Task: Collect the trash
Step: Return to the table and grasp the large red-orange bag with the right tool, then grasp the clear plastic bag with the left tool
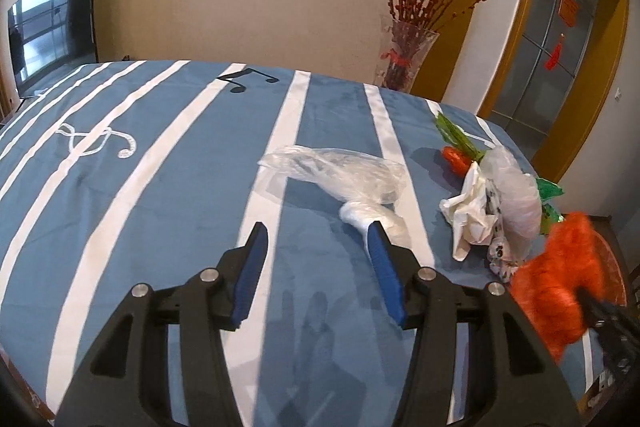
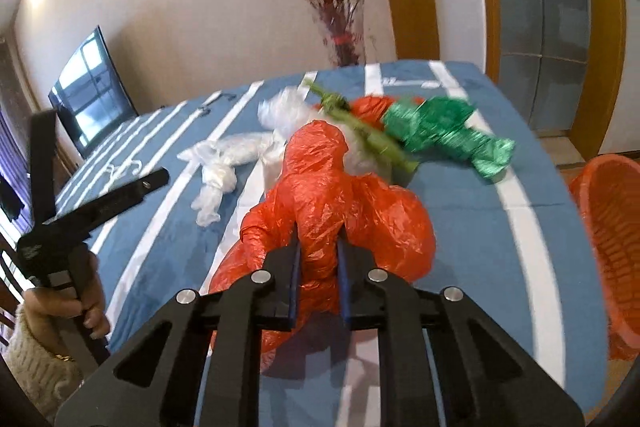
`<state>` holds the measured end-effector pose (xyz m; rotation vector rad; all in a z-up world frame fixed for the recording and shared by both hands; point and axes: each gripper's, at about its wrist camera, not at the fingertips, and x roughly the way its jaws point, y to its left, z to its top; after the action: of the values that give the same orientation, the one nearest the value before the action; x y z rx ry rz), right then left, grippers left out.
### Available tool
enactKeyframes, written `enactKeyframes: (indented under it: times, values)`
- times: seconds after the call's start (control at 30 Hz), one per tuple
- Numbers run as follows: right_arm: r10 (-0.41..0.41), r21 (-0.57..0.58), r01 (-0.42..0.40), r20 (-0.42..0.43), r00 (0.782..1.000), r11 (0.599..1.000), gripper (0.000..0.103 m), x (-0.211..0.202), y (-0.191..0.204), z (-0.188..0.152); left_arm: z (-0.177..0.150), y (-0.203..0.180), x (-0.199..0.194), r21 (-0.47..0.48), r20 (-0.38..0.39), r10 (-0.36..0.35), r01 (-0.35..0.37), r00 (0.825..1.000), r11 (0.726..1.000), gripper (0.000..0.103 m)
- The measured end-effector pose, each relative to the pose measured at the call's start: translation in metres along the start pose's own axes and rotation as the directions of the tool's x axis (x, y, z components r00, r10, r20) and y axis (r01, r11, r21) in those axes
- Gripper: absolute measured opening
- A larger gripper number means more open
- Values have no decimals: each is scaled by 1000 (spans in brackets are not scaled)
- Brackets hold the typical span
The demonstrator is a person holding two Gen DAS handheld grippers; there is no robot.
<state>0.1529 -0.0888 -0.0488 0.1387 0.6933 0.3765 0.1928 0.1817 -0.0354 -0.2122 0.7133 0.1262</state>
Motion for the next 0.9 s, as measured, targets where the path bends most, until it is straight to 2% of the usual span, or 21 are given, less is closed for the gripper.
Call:
enactKeyframes:
  times: [0.1, 0.27, 0.47, 0.53, 0.6, 0.7, 0.9]
  values:
    - [-23, 15, 22, 33, 999, 1000, 15, -16, -11, 4, 4, -11, 10, 3, -21, -14, 14, 1000, 1000, 52]
    - [-108, 40, 105, 79, 991, 994, 15, -38, -38, 9, 12, -30, 36, 4, -78, -10, 10, 997, 1000, 52]
    - [-158, 108, 148, 94, 983, 983, 15, -50, -72, 12, 15, -40, 67, 16, -142, 40, -38, 989, 999, 51]
    - [-170, 123, 158, 96, 981, 980, 15, -53, -80, 11, 14, -40, 73, 6, -159, 40, -40, 986, 999, 46]
    - [-175, 131, 162, 96, 980, 978, 15, -53, -84, 11, 13, -40, 77, -2, -172, 34, -35, 985, 999, 33]
    - [-181, 141, 167, 96, 979, 976, 15, -54, -89, 10, 12, -41, 82, -2, -179, 31, -32, 983, 999, 22]
    - [-191, 149, 174, 103, 976, 973, 15, -59, -95, 8, 10, -42, 75, 14, -156, 7, -5, 988, 1000, 17]
